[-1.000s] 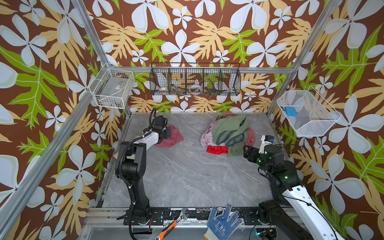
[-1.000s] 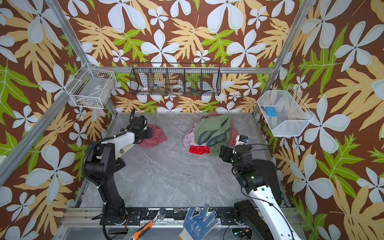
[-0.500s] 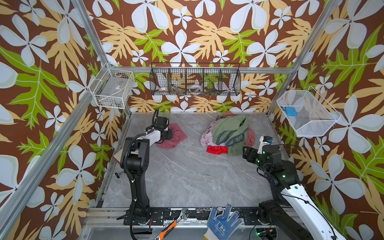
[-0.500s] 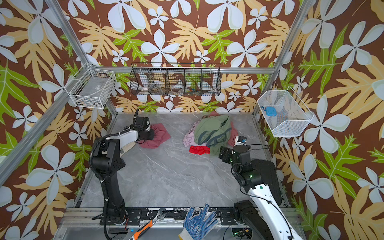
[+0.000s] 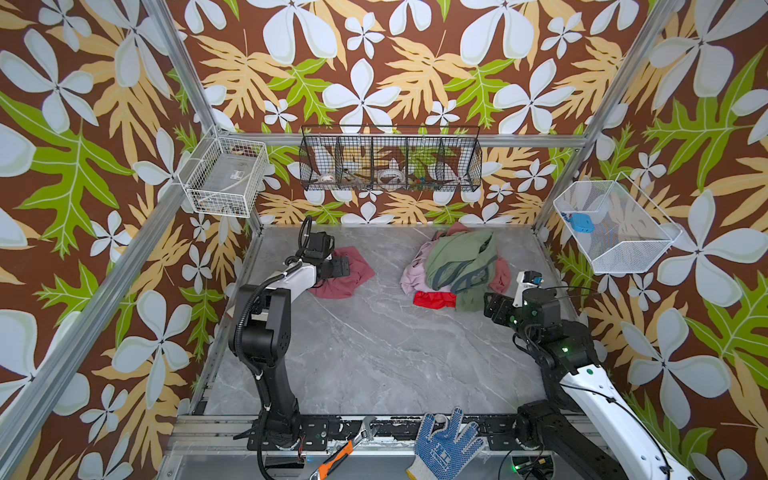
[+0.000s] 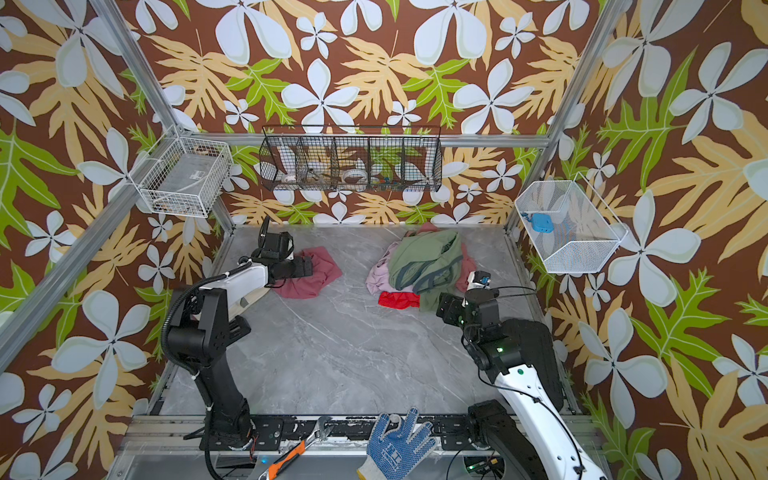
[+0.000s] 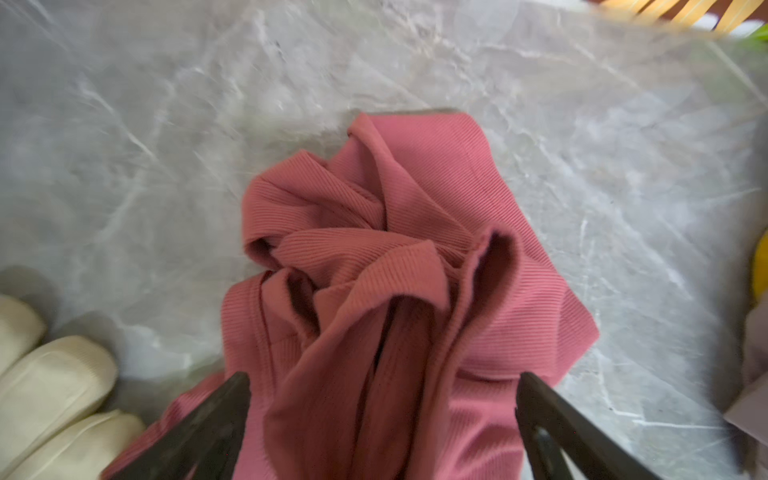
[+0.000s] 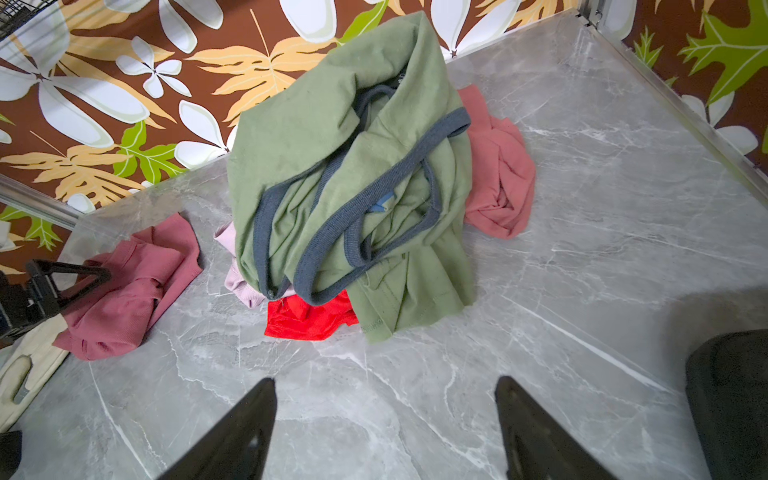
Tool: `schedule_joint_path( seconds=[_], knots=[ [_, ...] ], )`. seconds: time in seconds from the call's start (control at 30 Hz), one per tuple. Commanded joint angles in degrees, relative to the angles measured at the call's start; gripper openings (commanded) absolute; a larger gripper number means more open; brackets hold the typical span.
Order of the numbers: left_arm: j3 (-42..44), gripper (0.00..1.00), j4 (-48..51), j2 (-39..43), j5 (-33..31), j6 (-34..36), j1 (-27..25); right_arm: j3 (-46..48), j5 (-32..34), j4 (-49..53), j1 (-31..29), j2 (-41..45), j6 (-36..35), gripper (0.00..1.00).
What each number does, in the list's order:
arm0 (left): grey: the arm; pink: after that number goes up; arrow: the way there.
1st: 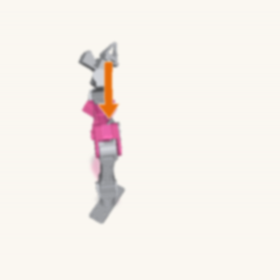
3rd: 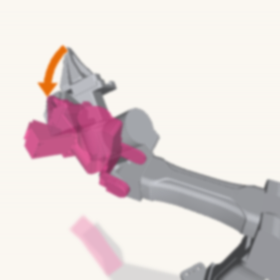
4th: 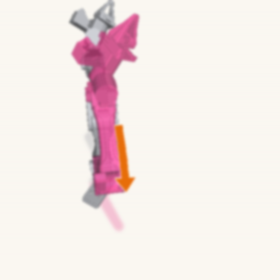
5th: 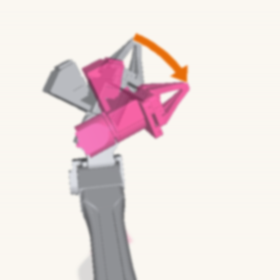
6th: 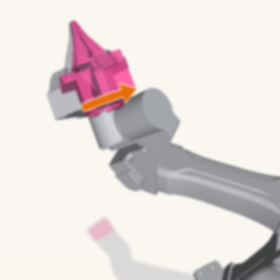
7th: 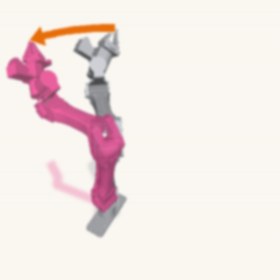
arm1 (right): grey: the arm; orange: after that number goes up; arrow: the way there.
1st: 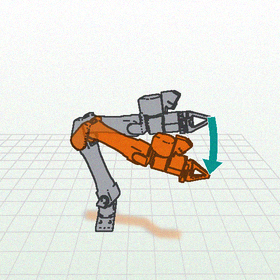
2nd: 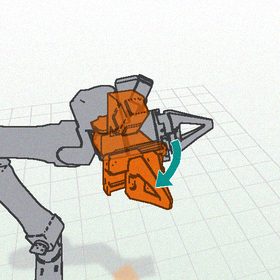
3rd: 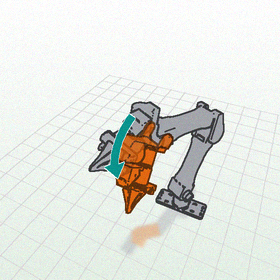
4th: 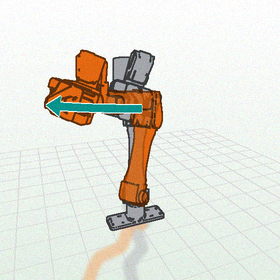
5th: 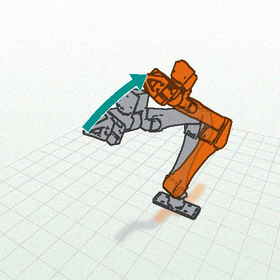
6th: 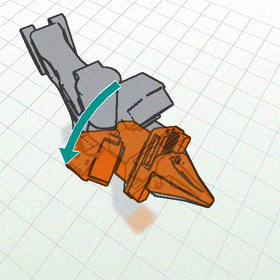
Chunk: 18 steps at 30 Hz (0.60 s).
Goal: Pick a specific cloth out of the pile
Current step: 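Open the left gripper and lift it off the pink shirt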
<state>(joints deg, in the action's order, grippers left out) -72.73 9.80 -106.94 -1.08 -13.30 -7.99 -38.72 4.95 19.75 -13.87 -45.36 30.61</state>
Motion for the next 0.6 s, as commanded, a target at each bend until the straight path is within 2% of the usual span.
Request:
schedule_joint_path(
  seconds=[0.0,0.13,0.3,0.47,0.57],
  knots=[
    [1.8,1.00,-2.5,2.9,-0.5,-1.4,0.1,-0.5,2.3,-0.2,0.0,0.5,-2.3,0.83],
    [6.1,1.00,-5.3,8.0,1.1,-2.4,0.1,1.1,5.5,-2.9,0.0,1.6,-7.7,0.87],
    [14.9,1.00,-11.0,16.3,0.4,-4.0,0.1,6.5,10.4,-11.8,0.1,3.8,-16.7,0.92],
    [24.8,1.00,-18.2,24.1,-1.3,-7.5,0.1,19.5,15.6,-31.3,0.5,3.4,-21.7,0.96],
    [29.4,1.00,-20.3,29.0,-3.2,-8.5,0.1,25.7,16.2,-43.4,0.6,1.1,-23.5,0.95]
  ],
)
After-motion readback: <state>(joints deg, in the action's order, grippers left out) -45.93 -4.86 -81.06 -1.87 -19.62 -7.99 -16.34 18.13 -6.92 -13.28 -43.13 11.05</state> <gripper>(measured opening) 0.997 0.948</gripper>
